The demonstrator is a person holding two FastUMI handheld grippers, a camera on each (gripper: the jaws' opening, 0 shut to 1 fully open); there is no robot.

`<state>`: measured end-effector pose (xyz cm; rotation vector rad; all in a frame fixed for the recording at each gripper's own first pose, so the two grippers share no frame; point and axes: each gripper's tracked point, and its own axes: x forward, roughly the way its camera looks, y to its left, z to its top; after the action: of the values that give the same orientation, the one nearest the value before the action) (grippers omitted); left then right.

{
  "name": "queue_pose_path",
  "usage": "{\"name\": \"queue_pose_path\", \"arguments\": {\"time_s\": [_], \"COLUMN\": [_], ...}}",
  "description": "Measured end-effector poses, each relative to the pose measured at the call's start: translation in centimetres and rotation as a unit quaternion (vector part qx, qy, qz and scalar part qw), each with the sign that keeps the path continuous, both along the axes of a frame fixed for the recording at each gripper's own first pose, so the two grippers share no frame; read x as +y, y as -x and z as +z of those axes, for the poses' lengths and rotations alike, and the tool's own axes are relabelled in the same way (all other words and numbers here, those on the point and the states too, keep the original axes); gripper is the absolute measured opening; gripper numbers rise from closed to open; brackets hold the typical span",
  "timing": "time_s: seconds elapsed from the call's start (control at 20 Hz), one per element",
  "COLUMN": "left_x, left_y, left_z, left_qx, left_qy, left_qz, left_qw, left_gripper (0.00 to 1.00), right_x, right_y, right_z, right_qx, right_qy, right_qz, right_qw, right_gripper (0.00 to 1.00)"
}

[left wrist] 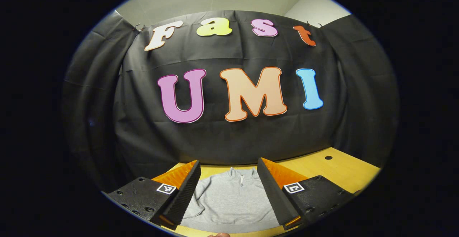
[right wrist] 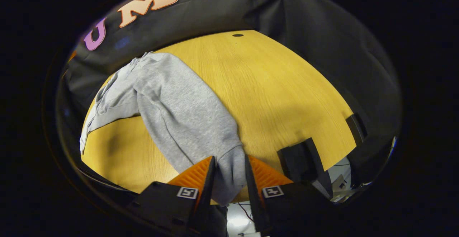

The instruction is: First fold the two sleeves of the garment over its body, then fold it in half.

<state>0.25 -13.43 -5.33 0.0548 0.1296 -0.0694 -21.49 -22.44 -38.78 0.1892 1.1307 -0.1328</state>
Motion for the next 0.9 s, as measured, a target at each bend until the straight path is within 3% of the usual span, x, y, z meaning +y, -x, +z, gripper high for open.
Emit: {"name": "queue_pose_path", "arguments": {"time_s": [0.15,0.2,0.25,0.35,0.65,0.9], "left_x": [0.1,0.2,0.2,0.4,4.0,8.1], "left_y": [0.2,0.2,0.0,-0.7,-3.0,-3.6], "left_z": [0.0,-0.2,-0.3,-0.9,-0.8,-0.7], "left_qx": [-0.003,-0.003,-0.001,0.006,0.001,-0.005], "left_qy": [-0.004,0.000,0.004,0.005,0.010,0.012], "left_qz": [0.008,0.008,0.006,-0.002,-0.007,0.008], "left_qw": [1.000,1.000,1.000,1.000,1.000,1.000], "left_gripper": [0.92,0.93,0.93,0.94,0.94,0.94], "right_x": [0.2,0.2,-0.2,0.0,1.2,3.0], "right_y": [-0.4,-0.5,-0.2,-0.2,-2.4,-7.1], "right_z": [0.0,0.0,0.0,-0.1,2.2,5.4], "right_qx": [-0.005,-0.005,-0.005,0.002,-0.020,-0.066], "right_qy": [-0.034,-0.041,-0.038,-0.035,-0.040,-0.053], "right_qz": [-0.043,-0.058,-0.073,-0.111,-0.172,-0.183], "right_qw": [0.998,0.997,0.997,0.993,0.984,0.980], "right_gripper": [0.18,0.12,0.14,0.05,0.05,0.05]}}
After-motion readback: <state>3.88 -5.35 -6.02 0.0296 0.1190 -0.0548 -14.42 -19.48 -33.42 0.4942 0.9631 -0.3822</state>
